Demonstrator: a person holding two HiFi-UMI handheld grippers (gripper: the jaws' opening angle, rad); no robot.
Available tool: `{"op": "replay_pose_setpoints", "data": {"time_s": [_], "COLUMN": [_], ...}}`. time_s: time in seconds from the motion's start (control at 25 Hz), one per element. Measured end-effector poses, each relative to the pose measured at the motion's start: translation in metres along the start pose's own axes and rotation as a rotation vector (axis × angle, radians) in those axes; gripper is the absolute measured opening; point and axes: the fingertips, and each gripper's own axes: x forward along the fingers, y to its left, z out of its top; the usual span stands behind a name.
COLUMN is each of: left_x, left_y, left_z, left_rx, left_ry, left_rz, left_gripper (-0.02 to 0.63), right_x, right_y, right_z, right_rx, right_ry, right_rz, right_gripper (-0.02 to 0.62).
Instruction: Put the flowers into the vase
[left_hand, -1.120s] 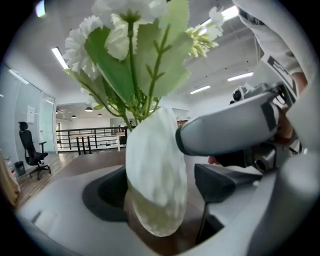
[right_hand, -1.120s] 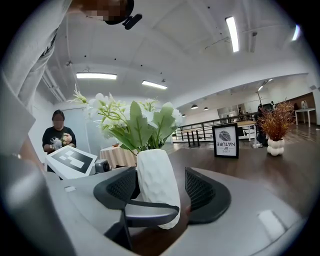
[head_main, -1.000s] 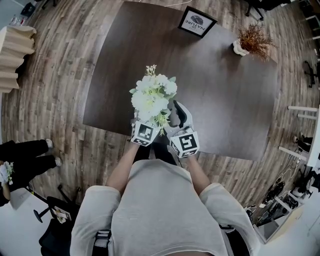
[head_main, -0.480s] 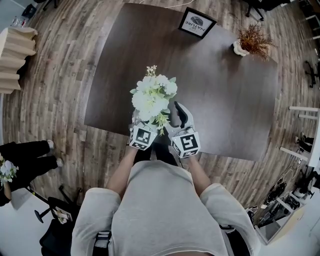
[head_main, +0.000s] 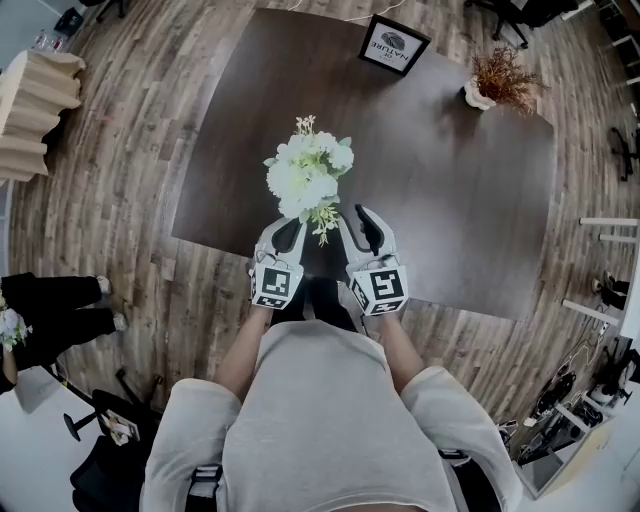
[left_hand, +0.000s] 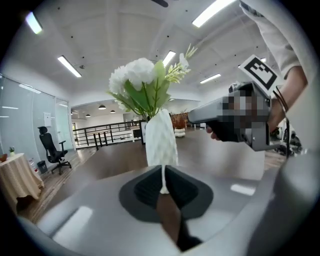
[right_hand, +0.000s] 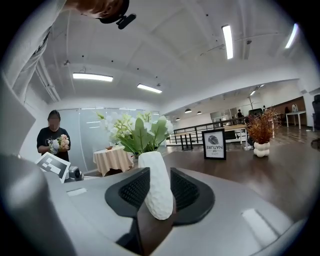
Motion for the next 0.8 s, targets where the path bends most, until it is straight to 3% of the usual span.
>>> {"op": "replay_pose_setpoints", "data": {"time_s": [0.04,0.16,0.44,0.8], "left_x": [-0.006,-0.020,-0.047,-0.100], "left_y": [-0.002,-0.012,-0.037,-0.013], "left_z": [0.002,0.009,0.018,0.049], "left_rx": [0.005,0.004,-0.029,-0.041], "left_ry": [-0.004,-0.024,-0.062,-0.165], "left_rz": [0.006,0.004,-0.022,-0.078], "left_gripper": [0.011,0.010,0.011,0.009], "right_x": [-0.006,-0.022,-0.065,-0.097], "right_y": [-0.001,-0.001,0.004,0.042], "right_z": [0.001,0.003,0.001,0.013], "right_rx": [0.009,0.017,0.008,-0.037], "right_ry": [-0.009,-0.032,-0.056,-0.070], "right_rz": [-0.009,-0.025,-0.090,-0.172], "right_gripper": [0.091,0.032,0.000,-0.002]}}
